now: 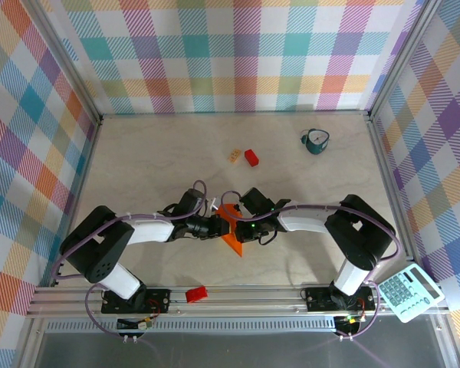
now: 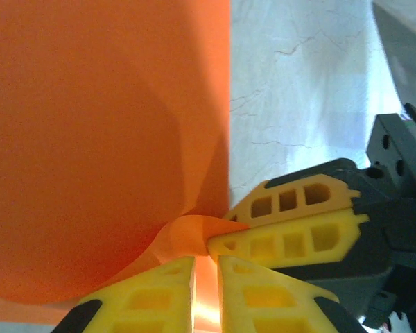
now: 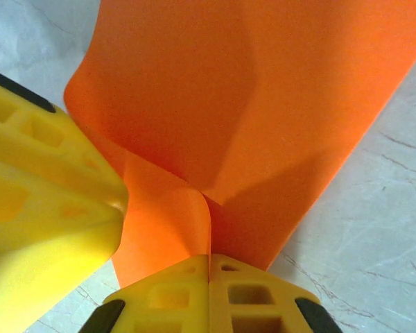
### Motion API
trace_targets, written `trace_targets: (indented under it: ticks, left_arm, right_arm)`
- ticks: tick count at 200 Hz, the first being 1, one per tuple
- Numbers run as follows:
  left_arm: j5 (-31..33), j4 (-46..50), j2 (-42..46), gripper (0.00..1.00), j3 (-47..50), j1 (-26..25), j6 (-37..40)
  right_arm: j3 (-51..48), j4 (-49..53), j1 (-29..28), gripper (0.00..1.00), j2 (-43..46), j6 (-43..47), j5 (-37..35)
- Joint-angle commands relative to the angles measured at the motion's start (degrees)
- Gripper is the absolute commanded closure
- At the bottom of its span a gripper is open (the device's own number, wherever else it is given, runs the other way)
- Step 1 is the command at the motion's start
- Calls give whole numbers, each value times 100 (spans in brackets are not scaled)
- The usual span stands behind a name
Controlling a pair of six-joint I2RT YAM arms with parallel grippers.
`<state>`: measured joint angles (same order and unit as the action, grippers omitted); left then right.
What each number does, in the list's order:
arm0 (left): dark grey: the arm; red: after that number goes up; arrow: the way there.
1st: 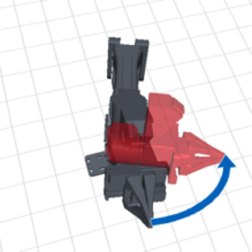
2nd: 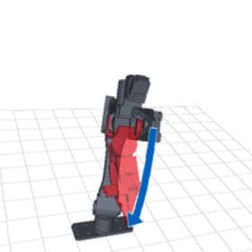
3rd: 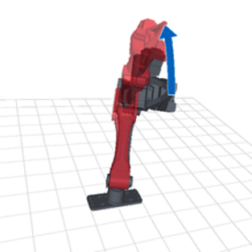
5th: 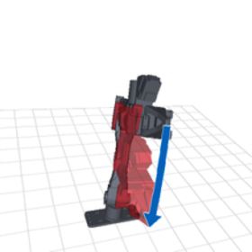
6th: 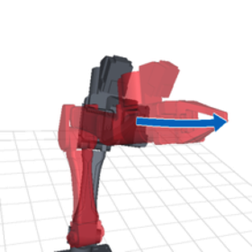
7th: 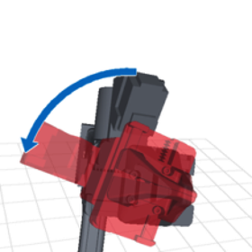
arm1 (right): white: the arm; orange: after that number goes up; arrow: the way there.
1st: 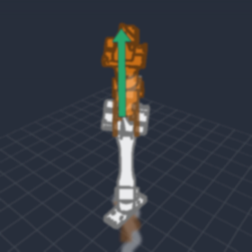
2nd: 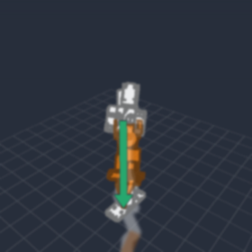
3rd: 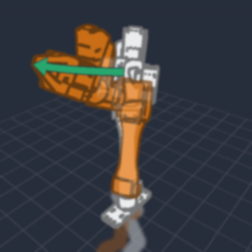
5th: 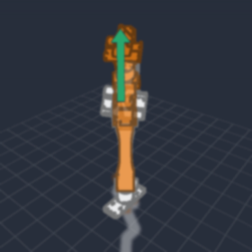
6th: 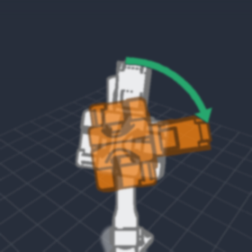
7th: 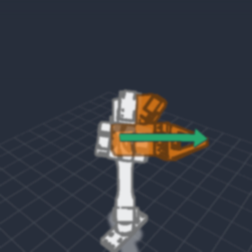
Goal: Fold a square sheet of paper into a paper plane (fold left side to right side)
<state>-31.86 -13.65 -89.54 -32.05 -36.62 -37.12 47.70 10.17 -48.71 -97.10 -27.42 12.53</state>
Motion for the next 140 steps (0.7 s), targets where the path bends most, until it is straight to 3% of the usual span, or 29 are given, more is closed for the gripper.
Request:
trace_targets:
  ticks: [1, 140]
  left_arm:
    - [126, 37, -90, 84, 41, -55, 8]
    - [508, 360, -537, 87, 112, -56, 118]
  right_arm:
    - [-182, 722, -16, 100, -397, 149, -234]
    - [35, 796, -8, 100, -357, 190, -198]
